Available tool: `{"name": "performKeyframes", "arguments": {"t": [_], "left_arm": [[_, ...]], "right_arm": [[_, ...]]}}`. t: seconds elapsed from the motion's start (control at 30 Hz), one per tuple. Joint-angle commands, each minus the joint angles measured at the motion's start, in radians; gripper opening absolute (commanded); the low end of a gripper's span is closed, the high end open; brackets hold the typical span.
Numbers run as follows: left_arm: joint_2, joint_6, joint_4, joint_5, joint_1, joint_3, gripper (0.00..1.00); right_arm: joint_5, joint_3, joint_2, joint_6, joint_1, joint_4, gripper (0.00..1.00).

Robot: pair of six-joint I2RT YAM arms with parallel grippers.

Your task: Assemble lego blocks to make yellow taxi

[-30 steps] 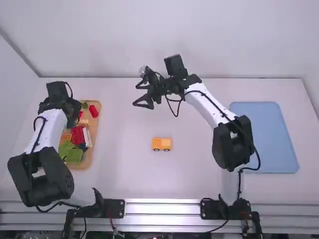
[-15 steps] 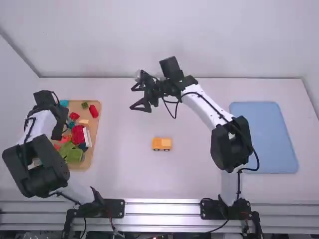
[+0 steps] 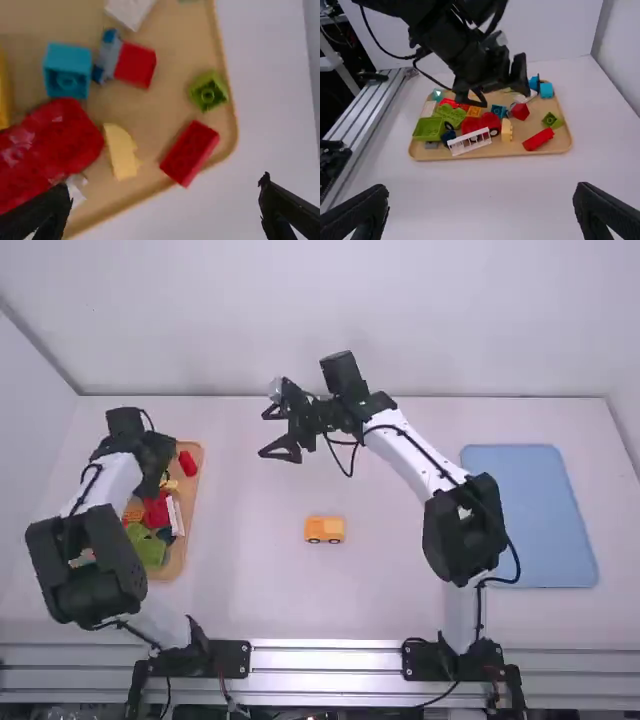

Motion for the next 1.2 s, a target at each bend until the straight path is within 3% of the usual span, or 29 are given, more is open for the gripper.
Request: {"name": "performKeyframes", "arguments": {"t": [0.0, 0.33, 0.4, 0.6, 0.67, 1.0, 1.17], "left_arm": [[0.032, -0.002, -0.011, 0.007, -0.026, 0.034, 0.98], [0.346, 0.035, -0.437, -0.037, -0.022, 0.47, 0.99], [0.377, 0.034, -0.468, -0.04, -0.027, 0.503, 1.0], [0.429, 0.0, -0.448, -0.041, -0.031, 0.498, 0.88], [0.43, -0.029, -0.436, -0.044, -0.021, 0.468, 0.78], [0.43, -0.029, -0.376, -0.043, -0.021, 0.405, 0.76], [0.43, -0.029, -0.346, -0.043, -0.016, 0.391, 0.7]], "right_arm": [[-0.013, 0.026, -0.006, 0.009, -0.003, -0.002, 0.98], [-0.013, 0.026, -0.006, 0.03, -0.003, 0.002, 0.98], [-0.013, 0.026, -0.006, 0.027, -0.003, 0.0, 0.99], [-0.006, 0.026, -0.006, 0.028, -0.003, 0.003, 0.99], [0.023, 0.026, -0.006, 0.029, -0.003, 0.004, 0.98], [0.035, 0.026, -0.006, 0.031, -0.003, 0.006, 0.99], [0.035, 0.026, -0.006, 0.031, -0.003, 0.002, 0.99]]}}
